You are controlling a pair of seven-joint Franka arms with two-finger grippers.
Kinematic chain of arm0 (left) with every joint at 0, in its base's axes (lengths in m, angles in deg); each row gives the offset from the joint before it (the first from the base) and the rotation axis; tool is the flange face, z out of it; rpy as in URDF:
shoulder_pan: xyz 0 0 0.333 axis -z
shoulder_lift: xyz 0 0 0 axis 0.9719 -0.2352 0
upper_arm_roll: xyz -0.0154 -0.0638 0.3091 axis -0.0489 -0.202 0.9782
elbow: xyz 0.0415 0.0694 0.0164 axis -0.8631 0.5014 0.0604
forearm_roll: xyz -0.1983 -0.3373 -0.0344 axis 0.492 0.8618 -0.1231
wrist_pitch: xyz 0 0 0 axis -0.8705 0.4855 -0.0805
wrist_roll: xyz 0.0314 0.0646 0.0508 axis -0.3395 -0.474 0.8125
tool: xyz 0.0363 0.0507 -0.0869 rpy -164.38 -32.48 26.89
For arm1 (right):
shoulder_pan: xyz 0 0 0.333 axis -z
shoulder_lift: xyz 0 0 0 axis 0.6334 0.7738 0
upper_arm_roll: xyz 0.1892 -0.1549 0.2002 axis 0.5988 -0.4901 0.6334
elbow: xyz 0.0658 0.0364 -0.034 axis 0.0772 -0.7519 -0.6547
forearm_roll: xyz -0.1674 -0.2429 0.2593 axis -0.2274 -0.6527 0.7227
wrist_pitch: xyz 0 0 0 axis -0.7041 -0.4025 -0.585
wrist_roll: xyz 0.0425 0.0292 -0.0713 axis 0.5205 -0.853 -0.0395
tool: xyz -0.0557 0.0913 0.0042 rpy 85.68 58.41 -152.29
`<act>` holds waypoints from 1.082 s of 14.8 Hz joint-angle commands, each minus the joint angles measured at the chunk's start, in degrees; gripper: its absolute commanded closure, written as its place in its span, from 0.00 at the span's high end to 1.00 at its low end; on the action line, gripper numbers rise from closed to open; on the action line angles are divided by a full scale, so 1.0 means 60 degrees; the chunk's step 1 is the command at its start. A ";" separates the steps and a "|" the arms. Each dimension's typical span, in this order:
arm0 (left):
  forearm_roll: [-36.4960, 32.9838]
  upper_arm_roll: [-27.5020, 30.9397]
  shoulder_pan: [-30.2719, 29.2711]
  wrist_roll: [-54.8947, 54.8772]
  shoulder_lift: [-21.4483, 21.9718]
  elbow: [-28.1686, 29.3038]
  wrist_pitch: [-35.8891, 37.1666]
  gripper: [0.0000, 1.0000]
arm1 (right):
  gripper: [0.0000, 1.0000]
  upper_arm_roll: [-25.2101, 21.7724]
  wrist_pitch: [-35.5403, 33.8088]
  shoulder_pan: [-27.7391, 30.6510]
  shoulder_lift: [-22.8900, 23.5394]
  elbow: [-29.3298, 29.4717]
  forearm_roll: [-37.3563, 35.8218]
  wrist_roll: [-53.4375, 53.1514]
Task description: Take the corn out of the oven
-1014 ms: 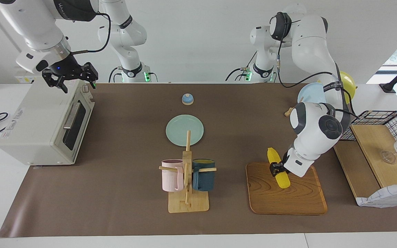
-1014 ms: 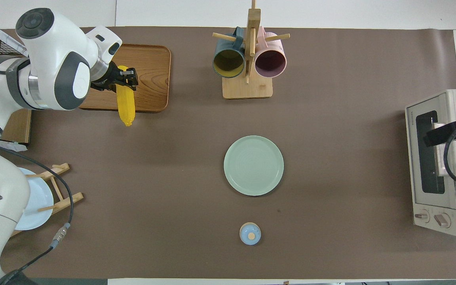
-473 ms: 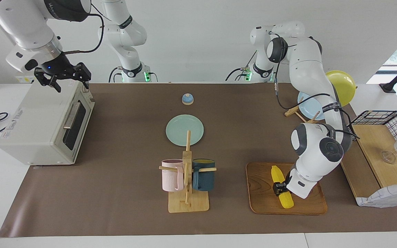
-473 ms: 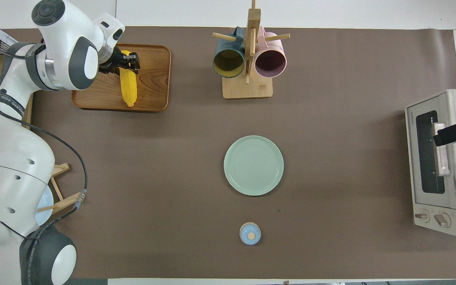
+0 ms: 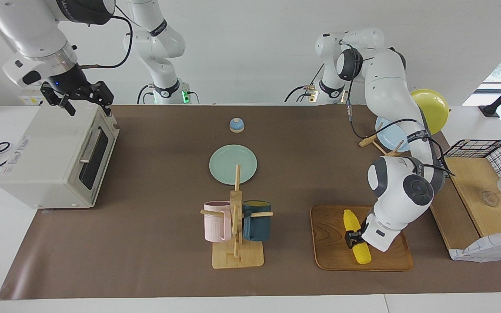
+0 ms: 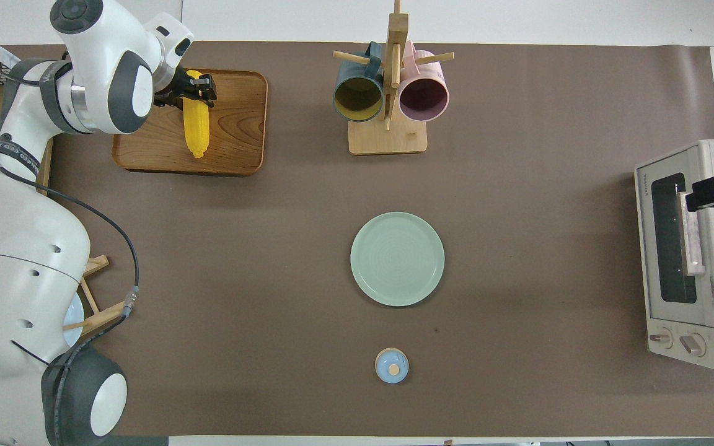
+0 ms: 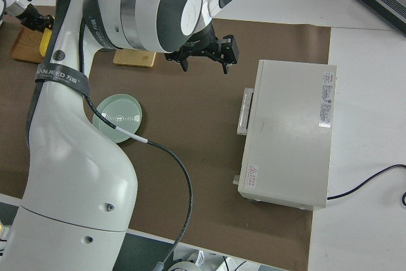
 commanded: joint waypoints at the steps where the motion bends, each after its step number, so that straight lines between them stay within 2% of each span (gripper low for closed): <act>1: -0.0131 0.0102 0.0114 -0.0072 0.1007 0.0710 0.0571 1.00 | 1.00 0.0007 0.0037 0.0127 0.0088 0.0151 0.0247 -0.0142; 4: 0.0088 0.0102 0.0202 0.0045 0.1756 0.0830 0.1739 1.00 | 1.00 -0.0008 0.0095 0.0127 0.0088 0.0151 0.0247 -0.0156; 7: 0.0074 0.0146 0.0202 0.0060 0.2941 0.1223 0.2839 1.00 | 1.00 0.0021 0.0052 0.0084 0.0073 0.0151 0.0218 -0.0142; 12: -0.0013 0.0205 0.0070 0.0046 0.5649 0.3433 0.3969 1.00 | 1.00 0.0021 0.0095 0.0040 0.0015 0.0136 0.0218 -0.0346; 16: -0.0028 0.0205 -0.0076 0.0045 0.8007 0.5527 0.4117 1.00 | 1.00 0.0080 -0.0007 -0.0005 -0.0015 0.0122 0.0188 -0.0362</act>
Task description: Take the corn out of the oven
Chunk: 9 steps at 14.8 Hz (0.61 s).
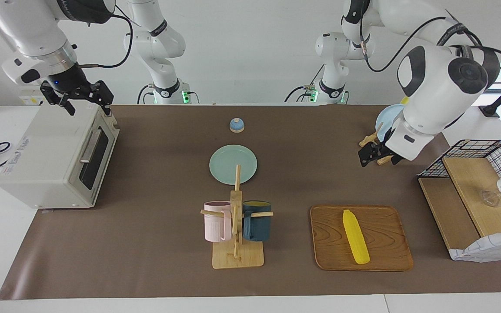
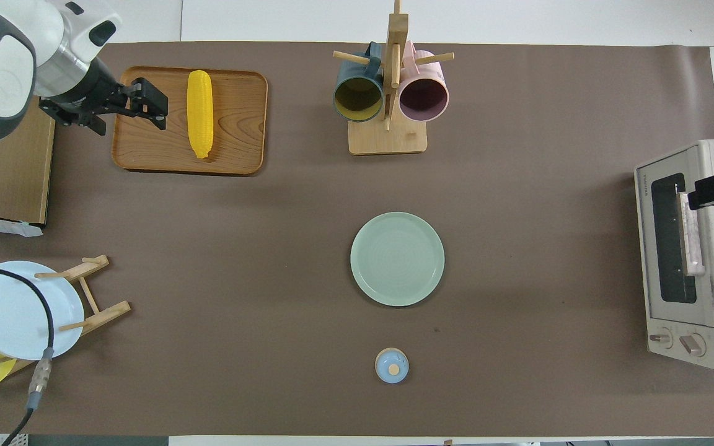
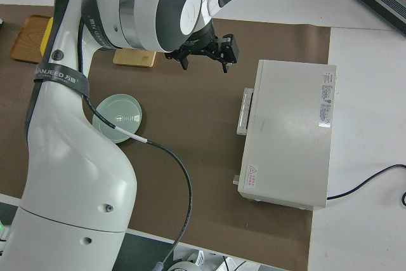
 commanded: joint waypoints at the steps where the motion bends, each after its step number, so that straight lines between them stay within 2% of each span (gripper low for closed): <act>1: -0.0024 0.0021 -0.0114 0.0038 0.2074 0.2242 -0.0078 1.00 | 1.00 0.0024 -0.0004 0.0056 -0.0014 0.0068 0.0217 -0.0185; 5: -0.0024 0.0006 -0.0290 -0.0078 0.2868 0.2713 0.0801 1.00 | 1.00 0.0024 0.0011 0.0027 -0.0014 0.0068 0.0203 -0.0199; 8: -0.0024 -0.0096 -0.0304 0.0024 0.3249 0.3488 0.0598 1.00 | 1.00 0.0024 0.0011 0.0027 -0.0014 0.0068 0.0218 -0.0170; 9: 0.0034 -0.0096 -0.0377 -0.0049 0.3207 0.3461 0.0365 1.00 | 1.00 0.0024 0.0040 0.0027 -0.0014 0.0068 0.0218 -0.0155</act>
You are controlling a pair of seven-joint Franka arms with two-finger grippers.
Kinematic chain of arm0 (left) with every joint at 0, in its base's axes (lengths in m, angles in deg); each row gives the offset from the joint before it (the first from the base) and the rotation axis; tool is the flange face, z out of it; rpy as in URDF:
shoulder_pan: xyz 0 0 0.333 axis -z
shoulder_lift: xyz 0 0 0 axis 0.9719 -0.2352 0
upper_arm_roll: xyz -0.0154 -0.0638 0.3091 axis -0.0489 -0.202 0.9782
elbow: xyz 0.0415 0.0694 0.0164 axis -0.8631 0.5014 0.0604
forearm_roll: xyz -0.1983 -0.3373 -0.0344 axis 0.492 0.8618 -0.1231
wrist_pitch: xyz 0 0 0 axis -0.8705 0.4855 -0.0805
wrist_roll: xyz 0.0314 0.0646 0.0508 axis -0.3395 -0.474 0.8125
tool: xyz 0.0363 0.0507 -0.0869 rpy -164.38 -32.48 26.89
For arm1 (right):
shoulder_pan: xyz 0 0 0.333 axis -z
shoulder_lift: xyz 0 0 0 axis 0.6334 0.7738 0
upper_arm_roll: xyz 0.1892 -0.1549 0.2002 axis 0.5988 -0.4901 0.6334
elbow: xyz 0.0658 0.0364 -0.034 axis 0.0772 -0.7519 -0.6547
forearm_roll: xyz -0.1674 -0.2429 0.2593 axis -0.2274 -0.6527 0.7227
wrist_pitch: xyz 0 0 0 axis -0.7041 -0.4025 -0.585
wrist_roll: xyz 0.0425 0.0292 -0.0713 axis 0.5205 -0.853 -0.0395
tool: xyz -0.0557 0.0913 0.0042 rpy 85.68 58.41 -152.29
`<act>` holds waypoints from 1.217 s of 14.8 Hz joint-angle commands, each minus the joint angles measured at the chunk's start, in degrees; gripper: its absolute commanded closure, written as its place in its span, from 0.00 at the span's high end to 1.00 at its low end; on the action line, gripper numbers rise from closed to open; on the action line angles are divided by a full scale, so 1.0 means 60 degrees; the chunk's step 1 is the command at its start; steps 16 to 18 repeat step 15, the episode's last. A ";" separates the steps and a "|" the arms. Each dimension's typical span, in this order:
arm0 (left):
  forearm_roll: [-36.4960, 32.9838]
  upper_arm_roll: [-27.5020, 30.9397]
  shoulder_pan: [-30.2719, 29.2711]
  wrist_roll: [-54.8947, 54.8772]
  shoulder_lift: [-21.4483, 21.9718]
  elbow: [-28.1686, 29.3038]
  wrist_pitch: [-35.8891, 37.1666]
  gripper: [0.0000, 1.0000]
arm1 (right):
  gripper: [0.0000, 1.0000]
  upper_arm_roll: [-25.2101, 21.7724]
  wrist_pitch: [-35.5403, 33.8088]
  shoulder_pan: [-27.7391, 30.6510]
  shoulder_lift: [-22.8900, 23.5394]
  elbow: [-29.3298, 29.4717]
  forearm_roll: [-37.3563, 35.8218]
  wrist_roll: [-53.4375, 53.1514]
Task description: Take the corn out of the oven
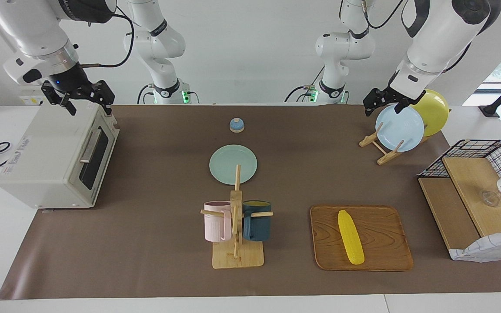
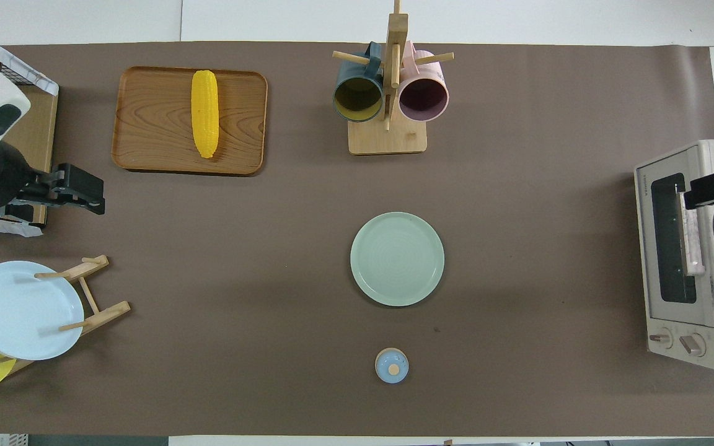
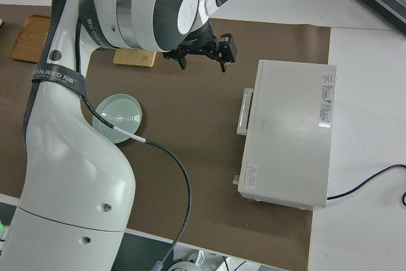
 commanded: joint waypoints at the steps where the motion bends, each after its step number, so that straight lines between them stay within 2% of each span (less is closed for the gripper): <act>1: 0.0078 -0.0134 -0.0319 -0.0065 0.0247 0.0492 -0.0505 1.00 | 1.00 0.0034 0.0040 0.0031 -0.0014 0.0058 0.0217 -0.0154; 4: 0.0078 -0.0529 -0.0598 -0.0109 -0.0090 -0.0181 -0.0186 1.00 | 1.00 0.0034 0.0025 0.0031 -0.0014 0.0058 0.0217 -0.0139; 7: 0.0107 -0.0515 -0.0541 -0.0109 -0.0032 -0.0110 -0.0169 1.00 | 1.00 0.0034 0.0040 0.0030 -0.0014 0.0058 0.0217 -0.0125; 9: 0.0632 -0.0427 -0.0627 0.0037 -0.0032 -0.0095 -0.0228 1.00 | 1.00 0.0019 0.0040 0.0031 -0.0014 0.0058 0.0217 -0.0125; 18: 0.0591 -0.0383 -0.0583 -0.0080 -0.0032 -0.0183 -0.0155 1.00 | 1.00 0.0019 0.0040 0.0031 -0.0014 0.0058 0.0217 -0.0139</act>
